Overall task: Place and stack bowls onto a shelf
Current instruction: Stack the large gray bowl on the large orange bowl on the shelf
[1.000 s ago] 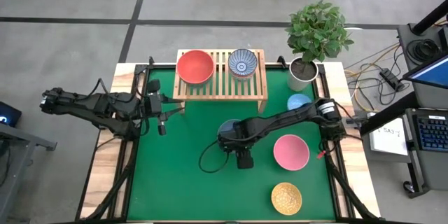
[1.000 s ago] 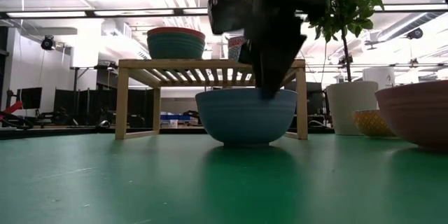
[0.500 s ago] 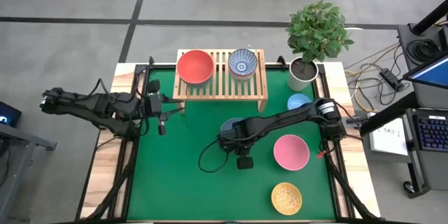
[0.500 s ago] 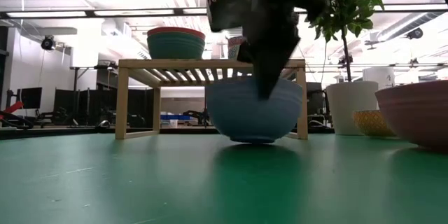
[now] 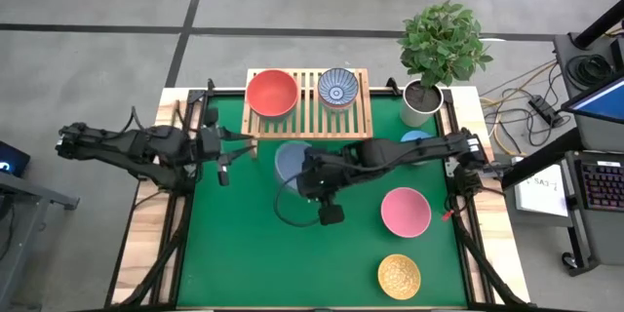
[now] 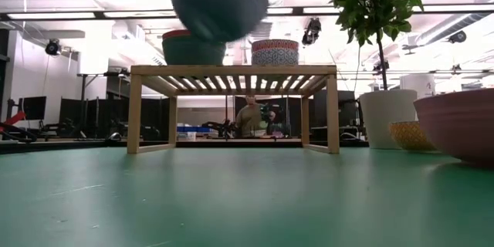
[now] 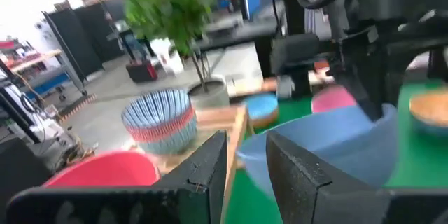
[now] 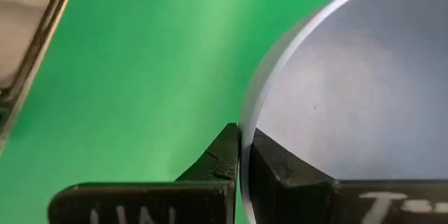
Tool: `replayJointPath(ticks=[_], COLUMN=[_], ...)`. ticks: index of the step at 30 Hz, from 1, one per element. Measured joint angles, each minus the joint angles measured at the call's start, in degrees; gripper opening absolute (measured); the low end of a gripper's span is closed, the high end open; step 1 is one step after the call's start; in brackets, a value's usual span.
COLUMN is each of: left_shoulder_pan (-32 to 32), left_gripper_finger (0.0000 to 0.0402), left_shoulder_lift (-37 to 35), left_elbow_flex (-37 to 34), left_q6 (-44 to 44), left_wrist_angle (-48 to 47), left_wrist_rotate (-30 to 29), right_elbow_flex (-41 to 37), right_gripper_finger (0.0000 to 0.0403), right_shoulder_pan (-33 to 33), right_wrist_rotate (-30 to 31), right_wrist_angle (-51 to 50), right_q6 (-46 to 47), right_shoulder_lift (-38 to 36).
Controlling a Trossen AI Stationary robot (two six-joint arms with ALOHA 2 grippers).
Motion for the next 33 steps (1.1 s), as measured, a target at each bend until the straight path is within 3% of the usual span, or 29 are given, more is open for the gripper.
replayJointPath(ticks=[6,9,17,26,33], left_shoulder_pan=[-0.04,0.0,-0.01,0.0,-0.01], left_gripper_finger=[0.0084,0.0084,0.0084,0.0084,0.0084], left_shoulder_lift=[-4.45,-7.45,-13.92,-16.03,-15.92], left_elbow_flex=[-2.2,-3.18,-6.15,-6.7,-6.74], left_q6=[-1.1,-1.65,-0.7,-0.33,0.07], left_wrist_angle=[2.19,2.63,3.27,2.59,2.56], left_wrist_rotate=[-2.3,-3.6,-3.56,-3.54,-3.5], right_elbow_flex=[5.09,5.17,3.29,2.81,2.06], right_gripper_finger=[0.0008,0.0008,0.0008,0.0008,0.0008], right_shoulder_pan=[-1.84,-4.48,-14.12,-21.95,-23.42], right_wrist_rotate=[15.27,19.27,17.67,3.08,1.94], right_wrist_angle=[1.53,6.06,21.77,24.87,24.94], right_q6=[-12.2,-17.49,-24.14,-18.84,-17.12], right_shoulder_lift=[-0.04,-0.02,0.02,0.11,0.11])
